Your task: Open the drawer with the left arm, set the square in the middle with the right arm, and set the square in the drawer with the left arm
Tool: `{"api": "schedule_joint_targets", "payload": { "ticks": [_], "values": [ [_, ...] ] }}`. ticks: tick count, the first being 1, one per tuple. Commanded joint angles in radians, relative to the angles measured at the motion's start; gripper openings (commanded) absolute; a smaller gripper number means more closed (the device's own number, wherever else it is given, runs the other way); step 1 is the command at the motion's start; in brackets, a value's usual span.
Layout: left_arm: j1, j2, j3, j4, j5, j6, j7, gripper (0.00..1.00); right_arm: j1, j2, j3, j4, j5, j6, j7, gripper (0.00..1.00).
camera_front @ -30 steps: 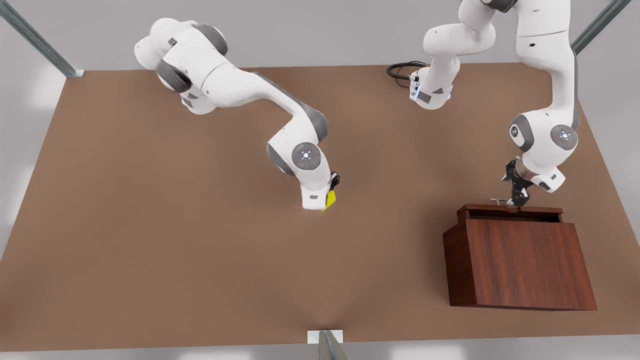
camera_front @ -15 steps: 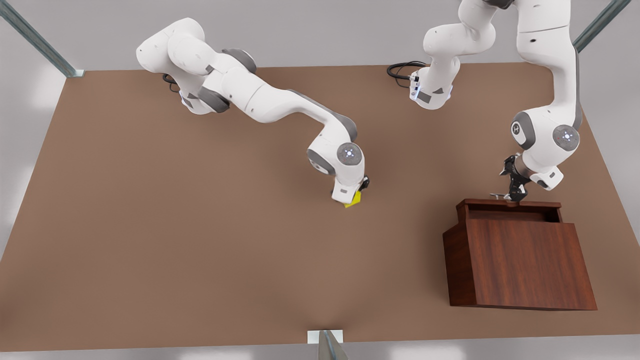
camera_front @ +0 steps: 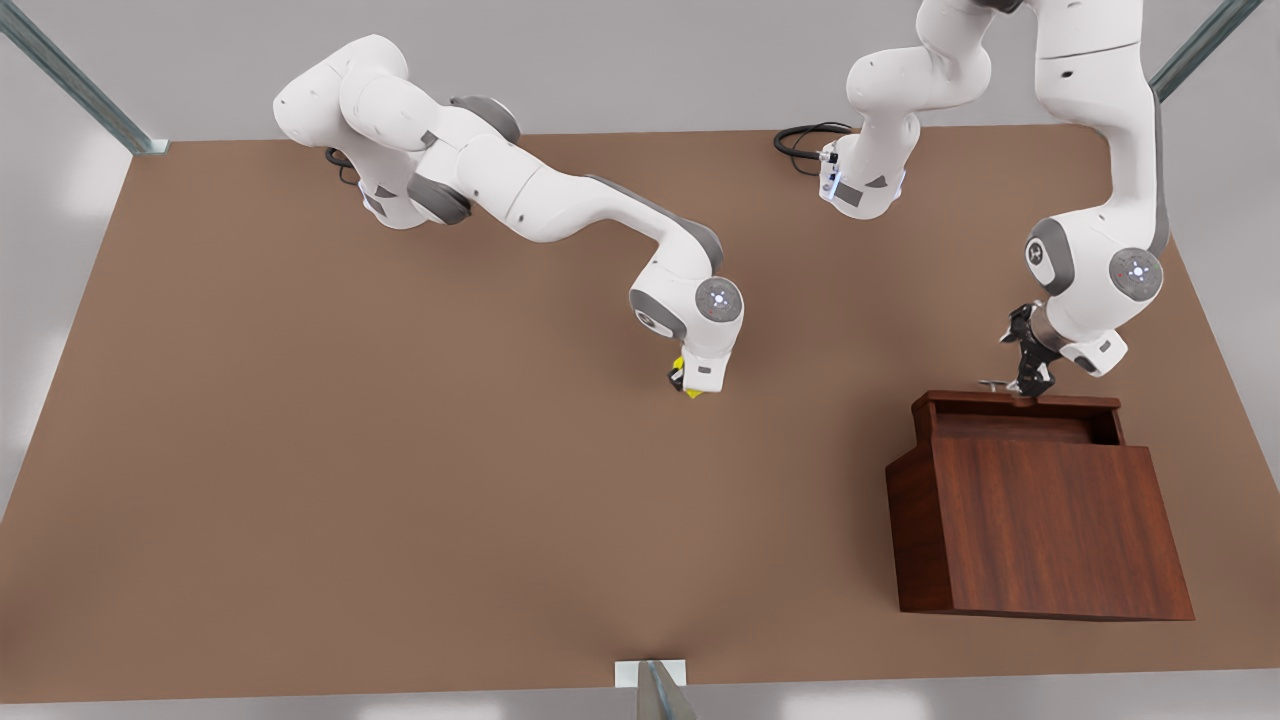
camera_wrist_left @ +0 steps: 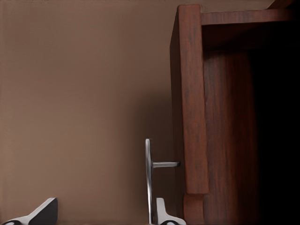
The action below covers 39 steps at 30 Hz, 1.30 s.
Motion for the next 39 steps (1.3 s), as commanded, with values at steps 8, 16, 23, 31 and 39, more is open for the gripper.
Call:
{"api": "schedule_joint_targets", "payload": {
  "ticks": [8, 16, 23, 31, 39],
  "values": [
    [0.002, -0.015, 0.001, 0.002, 0.012, -0.058, -0.002, 1.0, 0.001, 0.009, 0.022, 0.003, -0.017, -0.007, 0.039, 1.0],
    [-0.002, -0.034, 0.001, 0.002, 0.012, -0.108, -0.002, 1.0, -0.073, -0.155, 0.075, 0.028, -0.004, -0.181, 0.025, 1.0],
    [-0.004, -0.035, 0.001, 0.002, 0.012, -0.133, -0.003, 1.0, -0.521, -1.025, -0.262, -0.732, 0.161, -0.03, 0.036, 1.0],
    [-0.007, -0.052, -0.001, 0.002, 0.012, -0.165, -0.006, 1.0, -0.733, -0.974, -0.328, -0.677, 0.221, -0.205, -0.455, 1.0],
    [-0.009, -0.049, -0.001, 0.002, 0.012, -0.166, -0.006, 1.0, -0.728, -0.981, -0.319, -0.664, 0.217, -0.178, -0.458, 1.0]
  ]
}}
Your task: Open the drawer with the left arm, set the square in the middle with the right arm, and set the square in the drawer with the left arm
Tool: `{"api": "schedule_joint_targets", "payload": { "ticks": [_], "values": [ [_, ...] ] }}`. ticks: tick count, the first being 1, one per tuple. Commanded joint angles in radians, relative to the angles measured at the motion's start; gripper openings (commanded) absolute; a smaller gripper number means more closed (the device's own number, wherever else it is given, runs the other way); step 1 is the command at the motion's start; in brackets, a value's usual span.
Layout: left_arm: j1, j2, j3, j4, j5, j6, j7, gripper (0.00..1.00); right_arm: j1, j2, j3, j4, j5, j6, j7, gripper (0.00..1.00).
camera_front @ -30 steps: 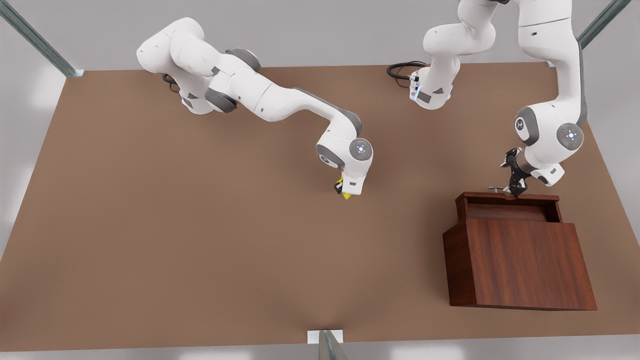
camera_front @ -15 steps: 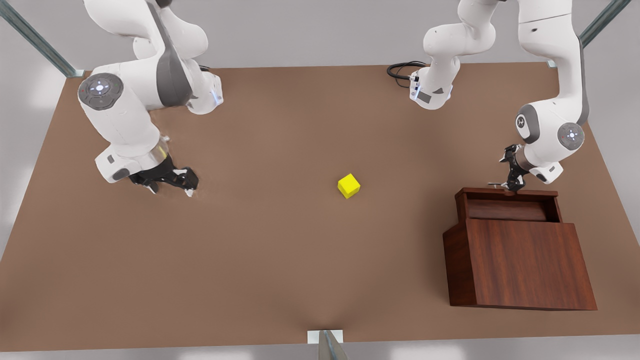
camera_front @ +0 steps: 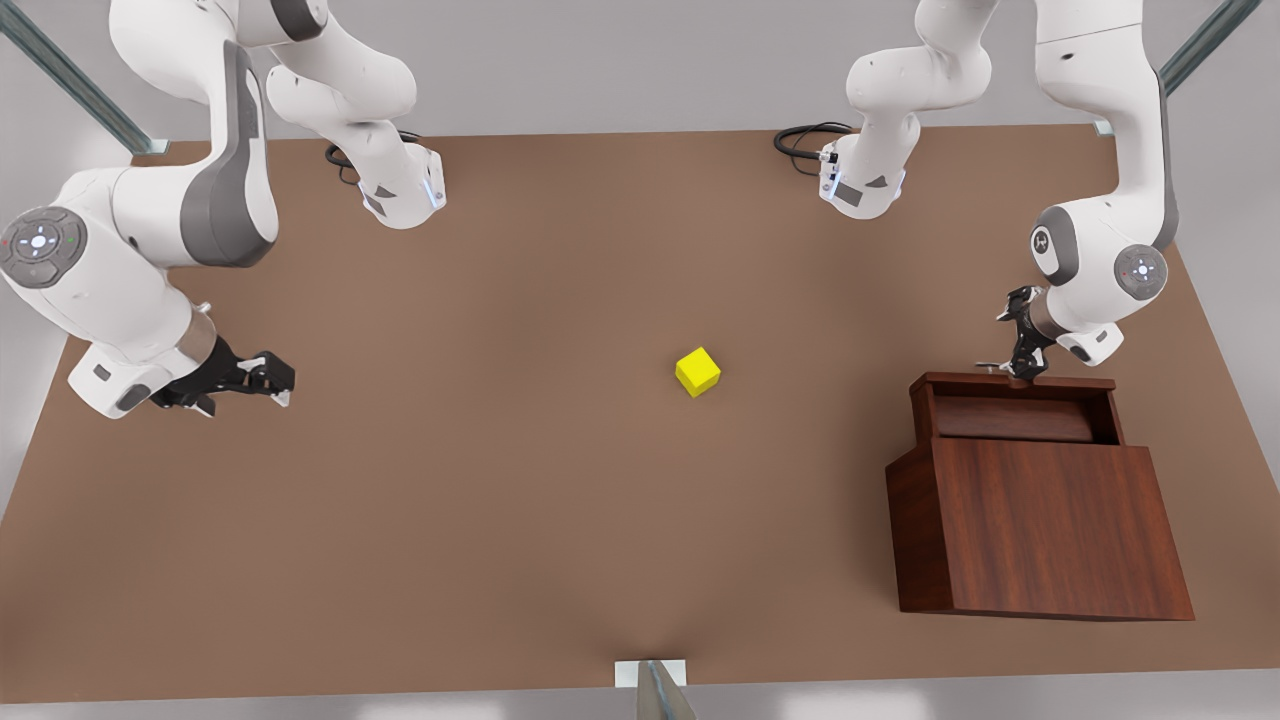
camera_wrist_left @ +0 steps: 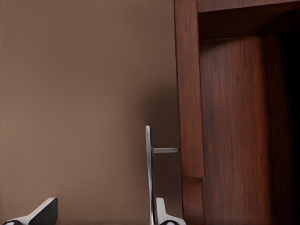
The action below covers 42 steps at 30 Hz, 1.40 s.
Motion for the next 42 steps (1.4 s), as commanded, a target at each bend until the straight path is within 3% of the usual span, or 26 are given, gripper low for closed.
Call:
{"api": "schedule_joint_targets", "payload": {
  "ticks": [1, 12, 16, 18, 21, 23, 25, 28, 32, 35, 42],
  "values": [
    [0.0, 0.0, 0.0, 0.0, 0.0, 0.0, 0.001, 1.0, 0.002, 0.0, 0.0, 0.0, 0.0, 0.0, 0.0, 1.0],
    [-0.025, -0.038, -0.012, 0.031, 0.0, -0.124, -0.041, 1.0, -0.003, 0.005, -0.003, 0.002, 0.0, 0.006, 0.006, 1.0],
    [-0.038, -0.015, -0.191, 0.481, -0.001, -0.588, -0.096, 1.0, -0.005, 0.005, -0.003, 0.002, 0.002, 0.007, 0.006, 1.0],
    [-0.052, 0.087, -0.346, 0.704, -0.001, -0.667, -0.064, 1.0, -0.006, 0.005, -0.005, 0.002, 0.002, 0.007, 0.006, 1.0],
    [-0.238, 0.218, -0.412, 0.839, 0.0, -0.65, 0.014, 1.0, -0.008, 0.006, -0.005, 0.002, 0.003, 0.007, 0.006, 1.0],
    [-0.255, 0.325, -0.524, 0.917, 0.071, -0.647, 0.042, 1.0, -0.008, 0.006, -0.005, 0.002, 0.003, 0.007, 0.006, 1.0],
    [-0.338, 0.36, -0.523, 0.904, 0.078, -0.597, 0.027, 1.0, -0.008, 0.006, -0.005, 0.002, 0.003, 0.007, 0.006, 1.0],
    [-0.377, 0.36, -0.515, 0.726, 0.072, -0.427, -0.021, 1.0, -0.008, 0.008, -0.005, 0.002, 0.003, 0.007, 0.006, 1.0],
    [-0.388, 0.376, -0.451, 0.532, 0.039, -0.152, -0.944, 1.0, -0.008, 0.008, -0.005, 0.002, 0.003, 0.007, 0.006, 1.0],
    [-0.454, 0.357, -0.448, 0.462, 0.026, 0.028, -1.406, 1.0, -0.008, 0.006, -0.005, 0.002, 0.003, 0.007, 0.006, 1.0],
    [-0.532, 0.419, -0.44, 0.448, 0.066, 0.09, -1.458, 1.0, -0.008, 0.008, -0.006, 0.002, 0.003, 0.007, 0.006, 1.0]
  ]
}}
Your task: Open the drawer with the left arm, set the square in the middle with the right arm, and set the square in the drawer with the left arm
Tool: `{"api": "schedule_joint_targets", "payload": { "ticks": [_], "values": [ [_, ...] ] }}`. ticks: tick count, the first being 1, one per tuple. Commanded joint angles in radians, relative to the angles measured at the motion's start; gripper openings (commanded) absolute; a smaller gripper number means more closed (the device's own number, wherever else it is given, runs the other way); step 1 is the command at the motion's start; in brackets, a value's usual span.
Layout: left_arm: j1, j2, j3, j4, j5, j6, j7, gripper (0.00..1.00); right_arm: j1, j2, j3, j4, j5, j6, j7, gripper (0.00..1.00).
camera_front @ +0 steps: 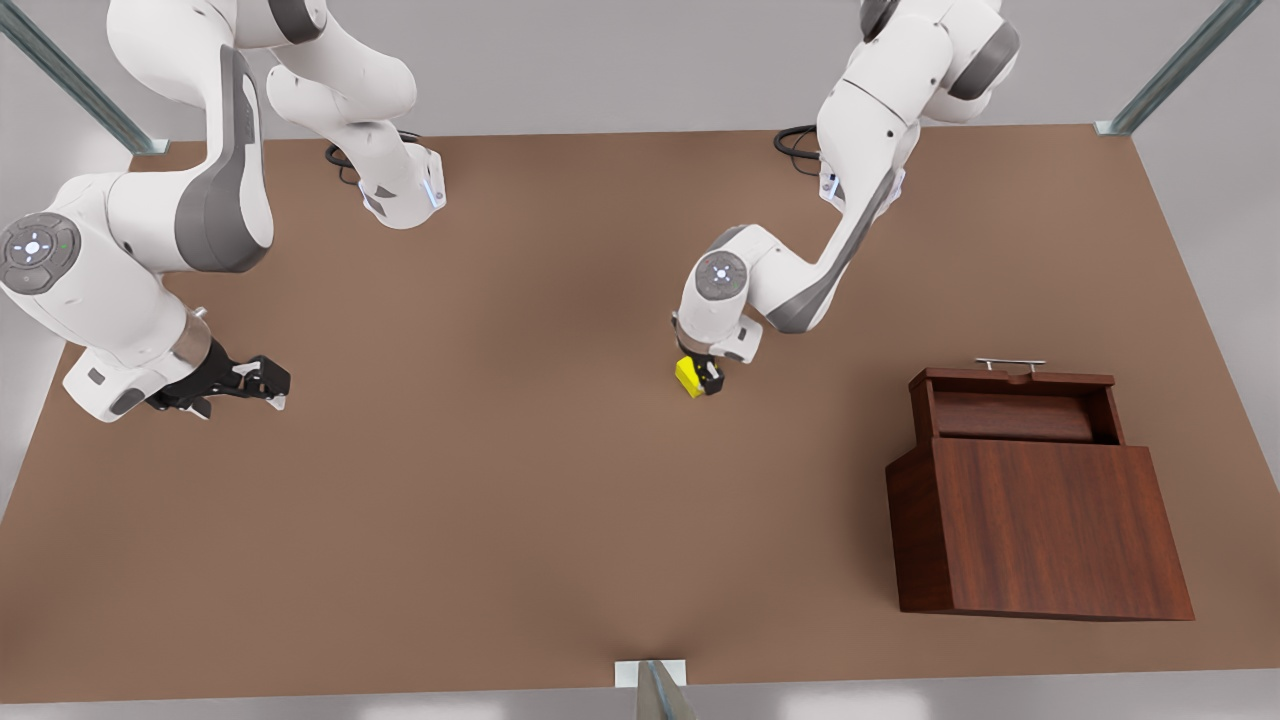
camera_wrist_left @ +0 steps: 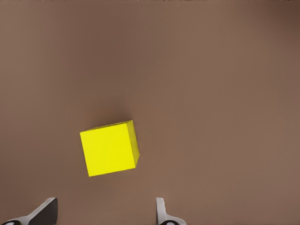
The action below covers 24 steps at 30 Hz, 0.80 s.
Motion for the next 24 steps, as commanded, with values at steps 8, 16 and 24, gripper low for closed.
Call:
{"api": "schedule_joint_targets", "payload": {
  "ticks": [8, 16, 24],
  "values": [
    [-0.001, 0.004, 0.016, -0.086, 0.019, 0.103, 0.0, 1.0, 0.0, 0.0, 0.0, 0.0, 0.0, 0.0, 0.0, 1.0],
    [-0.018, 0.028, 0.016, -0.108, 0.018, 0.138, -0.002, 1.0, 0.0, 0.0, 0.0, 0.0, 0.0, 0.002, 0.0, 1.0],
    [-0.018, 0.045, 0.026, -0.108, 0.006, 0.143, -0.052, 1.0, 0.0, 0.0, 0.0, 0.0, 0.002, 0.002, 0.0, 1.0]
  ]
}}
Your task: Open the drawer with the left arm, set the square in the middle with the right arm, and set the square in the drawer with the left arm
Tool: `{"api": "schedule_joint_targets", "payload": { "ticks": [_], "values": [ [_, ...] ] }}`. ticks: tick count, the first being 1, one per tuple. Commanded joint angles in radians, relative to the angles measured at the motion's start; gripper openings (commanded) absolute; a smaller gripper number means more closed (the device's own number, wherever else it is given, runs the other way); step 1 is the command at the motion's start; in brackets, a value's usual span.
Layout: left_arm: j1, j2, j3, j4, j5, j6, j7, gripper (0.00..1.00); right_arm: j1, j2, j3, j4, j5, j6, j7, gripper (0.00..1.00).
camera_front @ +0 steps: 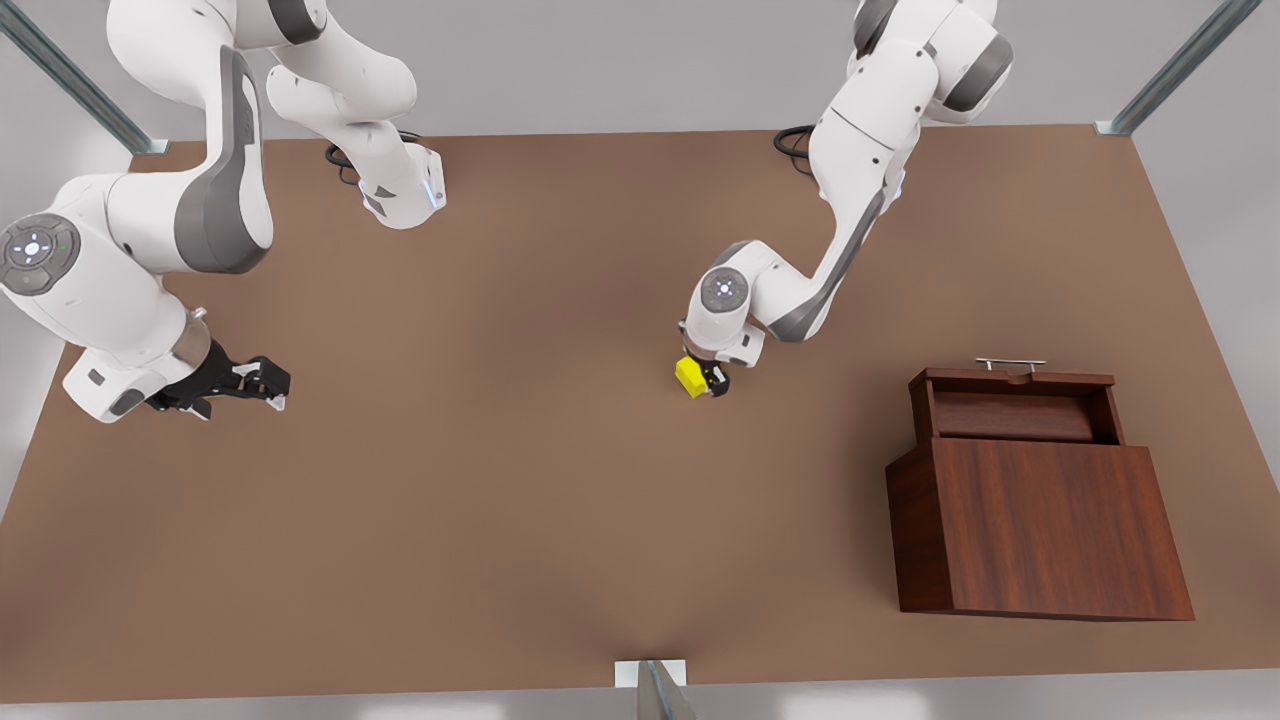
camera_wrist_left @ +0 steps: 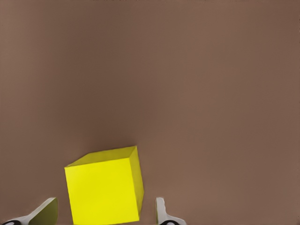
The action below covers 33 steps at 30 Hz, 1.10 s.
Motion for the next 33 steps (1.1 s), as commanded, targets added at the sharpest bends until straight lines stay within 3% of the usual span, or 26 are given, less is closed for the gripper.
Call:
{"api": "schedule_joint_targets", "payload": {
  "ticks": [1, 27, 30, 31, 33],
  "values": [
    [0.0, 0.0, 0.0, 0.0, -0.007, 0.002, -0.003, 1.0, 0.0, 0.0, 0.0, 0.0, 0.0, 0.0, 0.0, 1.0],
    [-0.016, 0.093, 0.002, 0.002, -0.001, 0.06, -0.001, 1.0, -0.002, 0.006, -0.002, 0.0, 0.0, 0.0, 0.0, 1.0],
    [-0.02, 0.101, 0.003, 0.002, -0.002, 0.069, -0.003, 0.87, -0.002, 0.006, -0.002, 0.0, 0.0, 0.0, 0.0, 1.0],
    [-0.022, 0.103, 0.011, 0.002, -0.002, 0.071, -0.003, 0.75, -0.002, 0.006, -0.002, 0.002, 0.002, 0.0, 0.0, 1.0],
    [-0.025, 0.107, 0.017, 0.002, -0.002, 0.08, -0.003, 0.73, -0.002, 0.006, -0.002, 0.0, 0.002, 0.002, 0.0, 1.0]
  ]
}}
